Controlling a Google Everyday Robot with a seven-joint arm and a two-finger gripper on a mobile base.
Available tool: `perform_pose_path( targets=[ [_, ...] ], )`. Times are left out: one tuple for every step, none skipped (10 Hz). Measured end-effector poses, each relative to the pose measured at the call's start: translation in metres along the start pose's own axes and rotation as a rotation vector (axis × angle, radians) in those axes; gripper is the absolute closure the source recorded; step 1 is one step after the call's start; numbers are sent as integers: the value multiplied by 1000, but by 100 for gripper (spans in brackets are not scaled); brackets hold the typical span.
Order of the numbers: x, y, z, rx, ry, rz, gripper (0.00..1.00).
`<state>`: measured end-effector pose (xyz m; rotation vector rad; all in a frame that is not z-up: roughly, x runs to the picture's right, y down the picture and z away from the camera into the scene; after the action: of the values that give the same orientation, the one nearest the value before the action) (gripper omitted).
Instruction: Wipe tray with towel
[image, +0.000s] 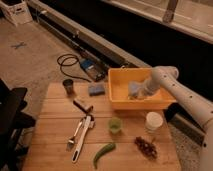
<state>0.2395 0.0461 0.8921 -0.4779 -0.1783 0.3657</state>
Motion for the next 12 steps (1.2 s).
perform_pose_path(
  targets=[
    [1, -11, -2, 15, 5, 8, 100],
    [1, -23, -1, 26, 9, 12, 100],
    [-3, -40, 2, 38, 7, 12, 100],
    [-11, -58, 8, 45, -1, 4, 100],
    [-19, -65, 13, 45, -12, -3, 100],
    [-32, -69, 18, 42, -32, -15, 100],
    [-40, -68, 20, 36, -47, -25, 100],
    [-48, -61, 22, 28, -63, -38, 100],
    [-53, -54, 21, 23, -73, -48, 100],
    [-54, -37, 16, 13, -78, -57, 100],
    [-51, -21, 10, 8, -69, -60, 100],
    [-45, -11, 5, 6, -51, -58, 100]
  ],
)
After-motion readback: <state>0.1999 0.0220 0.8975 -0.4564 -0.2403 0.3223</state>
